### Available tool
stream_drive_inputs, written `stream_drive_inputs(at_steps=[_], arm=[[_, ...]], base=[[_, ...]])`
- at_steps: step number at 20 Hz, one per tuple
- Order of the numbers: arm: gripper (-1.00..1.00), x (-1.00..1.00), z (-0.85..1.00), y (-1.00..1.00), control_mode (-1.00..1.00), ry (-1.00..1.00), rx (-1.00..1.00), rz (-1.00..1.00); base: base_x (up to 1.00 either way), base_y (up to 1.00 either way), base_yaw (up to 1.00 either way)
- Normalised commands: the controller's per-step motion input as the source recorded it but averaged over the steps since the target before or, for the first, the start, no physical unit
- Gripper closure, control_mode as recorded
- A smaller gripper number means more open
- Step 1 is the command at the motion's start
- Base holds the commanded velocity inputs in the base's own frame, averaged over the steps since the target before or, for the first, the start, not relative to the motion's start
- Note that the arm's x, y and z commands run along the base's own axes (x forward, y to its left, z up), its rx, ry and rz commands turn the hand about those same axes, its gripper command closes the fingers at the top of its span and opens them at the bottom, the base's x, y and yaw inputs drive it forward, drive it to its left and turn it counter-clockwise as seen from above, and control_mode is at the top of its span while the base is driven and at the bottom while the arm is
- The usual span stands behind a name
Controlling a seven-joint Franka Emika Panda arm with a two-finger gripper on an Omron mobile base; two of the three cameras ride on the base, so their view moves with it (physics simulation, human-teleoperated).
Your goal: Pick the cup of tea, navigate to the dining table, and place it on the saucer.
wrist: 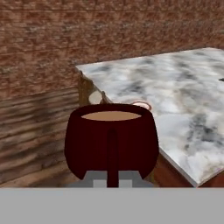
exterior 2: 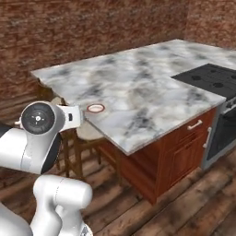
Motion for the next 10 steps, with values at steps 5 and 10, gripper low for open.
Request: stream_drive_inputs(at_steps=[5, 10], arm=[[1.0, 0.0, 0.0, 0.0, 1.0, 0.0, 0.0, 0.0], [1.0, 0.0, 0.0, 0.0, 1.0, 0.0, 0.0, 0.0]], base=[[0.53, 0.65, -0.63], [0.24, 0.9, -0.5]])
